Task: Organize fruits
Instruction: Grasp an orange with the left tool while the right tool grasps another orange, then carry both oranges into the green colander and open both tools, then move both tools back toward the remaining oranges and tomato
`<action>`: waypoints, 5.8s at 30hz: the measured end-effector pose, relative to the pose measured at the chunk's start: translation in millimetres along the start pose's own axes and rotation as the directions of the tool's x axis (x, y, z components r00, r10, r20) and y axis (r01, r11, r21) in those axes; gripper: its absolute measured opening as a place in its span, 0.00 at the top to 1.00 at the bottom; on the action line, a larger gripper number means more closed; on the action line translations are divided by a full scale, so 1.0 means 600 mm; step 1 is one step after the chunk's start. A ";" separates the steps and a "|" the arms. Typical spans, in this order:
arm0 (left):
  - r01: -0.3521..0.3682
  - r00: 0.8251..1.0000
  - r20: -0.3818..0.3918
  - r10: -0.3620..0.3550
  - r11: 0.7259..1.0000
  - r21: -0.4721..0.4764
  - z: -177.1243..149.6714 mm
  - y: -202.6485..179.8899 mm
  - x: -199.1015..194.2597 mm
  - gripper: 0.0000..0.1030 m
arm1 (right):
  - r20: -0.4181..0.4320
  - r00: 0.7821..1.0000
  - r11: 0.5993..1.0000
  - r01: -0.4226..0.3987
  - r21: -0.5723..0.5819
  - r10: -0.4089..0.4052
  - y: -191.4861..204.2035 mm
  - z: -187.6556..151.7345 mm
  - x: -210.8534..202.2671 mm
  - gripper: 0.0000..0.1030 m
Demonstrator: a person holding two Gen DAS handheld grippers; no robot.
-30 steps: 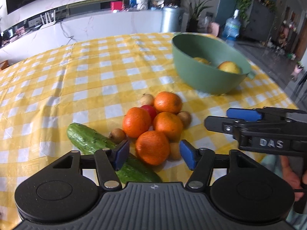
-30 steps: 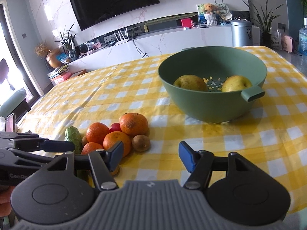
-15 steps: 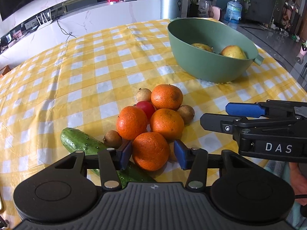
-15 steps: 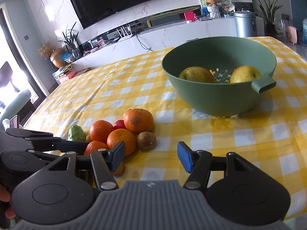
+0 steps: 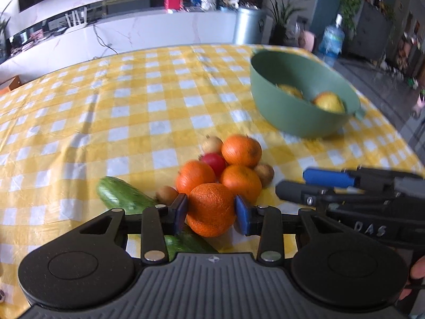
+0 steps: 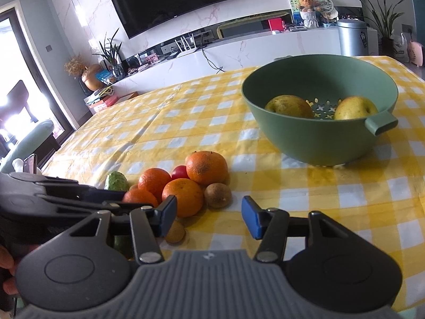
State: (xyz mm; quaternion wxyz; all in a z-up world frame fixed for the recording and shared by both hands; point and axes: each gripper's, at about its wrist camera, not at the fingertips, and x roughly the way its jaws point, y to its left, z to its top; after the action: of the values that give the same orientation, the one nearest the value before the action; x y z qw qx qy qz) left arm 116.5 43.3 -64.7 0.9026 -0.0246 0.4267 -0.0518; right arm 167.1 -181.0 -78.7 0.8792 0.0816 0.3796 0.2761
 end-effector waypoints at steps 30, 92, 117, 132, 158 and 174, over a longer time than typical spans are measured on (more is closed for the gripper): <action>0.000 0.998 0.055 0.007 0.991 -0.134 0.005 0.044 -0.015 0.58 | 0.005 0.995 0.935 0.093 -0.343 -0.097 0.101 -0.005 0.077 0.59; 0.232 0.973 -0.008 -0.232 0.972 -0.037 0.208 -0.159 0.137 0.58 | 0.045 0.951 0.890 0.302 -0.341 -0.306 -0.154 0.207 -0.031 0.64; 0.271 0.959 -0.045 -0.279 0.954 -0.124 0.222 -0.169 0.182 0.44 | -0.008 0.943 0.874 0.306 -0.377 -0.334 -0.175 0.217 0.017 0.62; 0.263 0.964 -0.010 -0.266 0.959 -0.107 0.220 -0.167 0.133 0.32 | -0.008 0.942 0.885 0.313 -0.345 -0.337 -0.163 0.220 -0.005 0.46; 0.147 0.980 0.138 -0.143 0.989 -0.022 0.124 -0.104 -0.056 0.26 | 0.094 0.954 0.945 0.296 -0.141 -0.285 -0.026 0.106 -0.102 0.27; 0.108 0.987 0.125 -0.099 0.992 -0.067 0.039 -0.013 -0.047 0.27 | 0.080 0.978 0.974 0.200 -0.103 -0.192 0.029 0.023 -0.058 0.25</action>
State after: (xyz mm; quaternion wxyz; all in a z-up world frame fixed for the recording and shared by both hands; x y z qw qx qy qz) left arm 116.3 38.9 -27.8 0.9214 -0.0831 0.3709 -0.0814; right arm 150.2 -184.8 -41.0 0.9181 0.0046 0.3390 0.2054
